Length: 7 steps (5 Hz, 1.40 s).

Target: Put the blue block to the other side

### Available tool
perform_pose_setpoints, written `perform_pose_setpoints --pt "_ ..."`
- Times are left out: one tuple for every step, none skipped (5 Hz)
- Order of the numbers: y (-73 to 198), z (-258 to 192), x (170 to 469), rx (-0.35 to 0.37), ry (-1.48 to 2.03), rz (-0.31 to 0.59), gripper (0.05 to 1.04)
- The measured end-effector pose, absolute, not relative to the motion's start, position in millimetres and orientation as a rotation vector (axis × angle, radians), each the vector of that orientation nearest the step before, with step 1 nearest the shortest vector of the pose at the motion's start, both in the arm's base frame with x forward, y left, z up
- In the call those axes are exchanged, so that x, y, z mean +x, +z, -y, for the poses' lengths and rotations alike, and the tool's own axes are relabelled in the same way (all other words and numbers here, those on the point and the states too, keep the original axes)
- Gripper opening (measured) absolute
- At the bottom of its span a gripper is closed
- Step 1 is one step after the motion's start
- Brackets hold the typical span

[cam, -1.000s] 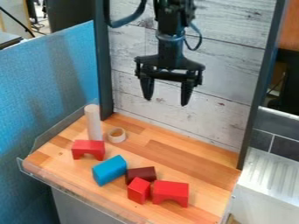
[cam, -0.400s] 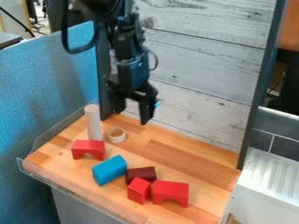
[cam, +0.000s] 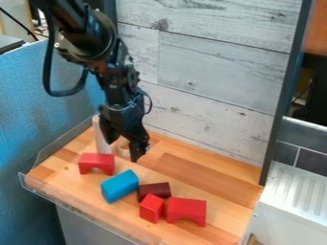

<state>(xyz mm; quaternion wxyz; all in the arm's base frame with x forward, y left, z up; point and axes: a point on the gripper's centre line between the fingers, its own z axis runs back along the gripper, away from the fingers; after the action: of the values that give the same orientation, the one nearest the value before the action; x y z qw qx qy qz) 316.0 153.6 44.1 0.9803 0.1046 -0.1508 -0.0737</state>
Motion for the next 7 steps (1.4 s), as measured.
perform_pose_setpoints --pt "25 -163 313 0.154 -0.220 0.210 0.999" --pt "17 -170 314 0.146 -0.301 0.172 0.999" --pt "7 -177 315 0.138 -0.334 0.148 0.999" --pt "-2 -181 314 0.145 -0.353 0.145 0.999" --pt "-10 -179 310 0.149 -0.368 0.141 0.999" --pt "-12 -175 307 0.129 -0.376 0.139 0.999" --pt "-13 -174 307 0.124 -0.379 0.140 0.999"
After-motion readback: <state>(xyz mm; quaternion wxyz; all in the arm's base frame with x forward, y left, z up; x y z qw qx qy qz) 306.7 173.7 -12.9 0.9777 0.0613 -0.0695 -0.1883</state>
